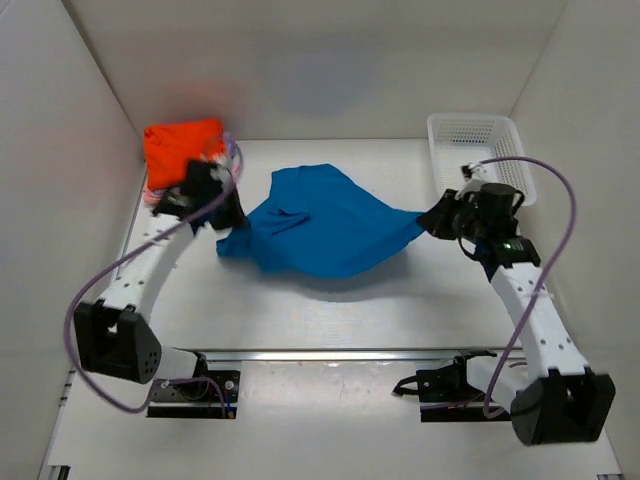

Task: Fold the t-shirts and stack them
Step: Flatten out the tshirt

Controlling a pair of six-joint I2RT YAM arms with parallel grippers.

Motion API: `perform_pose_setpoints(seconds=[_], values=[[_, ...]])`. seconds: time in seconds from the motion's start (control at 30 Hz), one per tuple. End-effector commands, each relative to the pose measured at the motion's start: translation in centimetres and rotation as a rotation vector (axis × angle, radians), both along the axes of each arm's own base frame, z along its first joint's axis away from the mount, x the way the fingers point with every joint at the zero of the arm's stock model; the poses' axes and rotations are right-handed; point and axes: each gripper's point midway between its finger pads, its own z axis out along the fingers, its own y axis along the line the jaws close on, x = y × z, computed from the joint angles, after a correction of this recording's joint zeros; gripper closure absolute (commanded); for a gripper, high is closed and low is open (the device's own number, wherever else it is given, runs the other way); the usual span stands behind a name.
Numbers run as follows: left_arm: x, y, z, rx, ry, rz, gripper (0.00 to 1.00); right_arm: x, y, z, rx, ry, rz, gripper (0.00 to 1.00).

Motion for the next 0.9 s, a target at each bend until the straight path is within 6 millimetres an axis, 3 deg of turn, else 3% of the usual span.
perform_pose_setpoints(seconds=[0.0, 0.03, 0.07, 0.13, 0.17, 0.23, 0.33, 0.43, 0.53, 0.57, 0.6, 0.77, 0.8, 0.87], values=[[3.5, 1.9, 19.7, -0.106, -0.52, 0.041, 1.0, -1.2, -0.9, 8.7, 0.085, -0.226, -0.061, 1.0], [2.9, 2.2, 24.0, -0.115, -0.647, 0.063, 1.0, -1.7, -1.1, 10.1, 0.095, -0.264, -0.072, 1.0], [2.7, 2.3, 26.5, -0.121, -0.736, 0.075, 1.0, -2.1, -1.3, 11.6, 0.102, -0.295, -0.084, 1.0], [-0.9, 2.5, 32.4, -0.186, -0.95, 0.086, 1.0, -3.6, -1.4, 14.6, 0.132, -0.373, -0.086, 1.0], [-1.7, 2.6, 33.5, -0.219, -1.0, 0.091, 1.0, -4.9, -1.1, 16.0, 0.159, -0.414, -0.071, 1.0], [-5.1, 3.8, 36.7, -0.261, -1.129, 0.121, 1.0, -6.5, -1.5, 19.0, 0.186, -0.494, -0.082, 1.0], [-7.5, 4.7, 39.2, -0.235, -1.199, 0.131, 1.0, -8.9, -1.9, 23.0, 0.194, -0.595, -0.096, 1.0], [-6.4, 4.5, 39.2, -0.196, -1.186, 0.119, 1.0, -8.2, -1.7, 24.2, 0.192, -0.582, -0.074, 1.0], [-3.3, 3.8, 38.2, -0.176, -1.141, 0.093, 1.0, -4.8, -0.6, 21.5, 0.19, -0.441, -0.005, 1.0], [-1.0, 3.9, 36.6, -0.156, -1.09, 0.099, 1.0, -3.3, -0.3, 19.9, 0.179, -0.385, 0.008, 1.0], [-0.2, 3.4, 36.3, -0.176, -1.085, 0.074, 1.0, -1.6, 0.0, 18.1, 0.16, -0.324, 0.014, 1.0], [8.2, 3.7, 27.9, -0.135, -0.861, 0.09, 1.0, 4.1, 2.1, 11.8, 0.086, -0.137, 0.066, 1.0], [9.0, 3.7, 26.1, -0.12, -0.791, 0.09, 1.0, 5.3, 2.6, 10.6, 0.068, -0.096, 0.082, 1.0], [12.4, 4.2, 24.9, -0.091, -0.731, 0.101, 1.0, 7.9, 2.5, 11.3, 0.024, -0.117, 0.082, 1.0]])
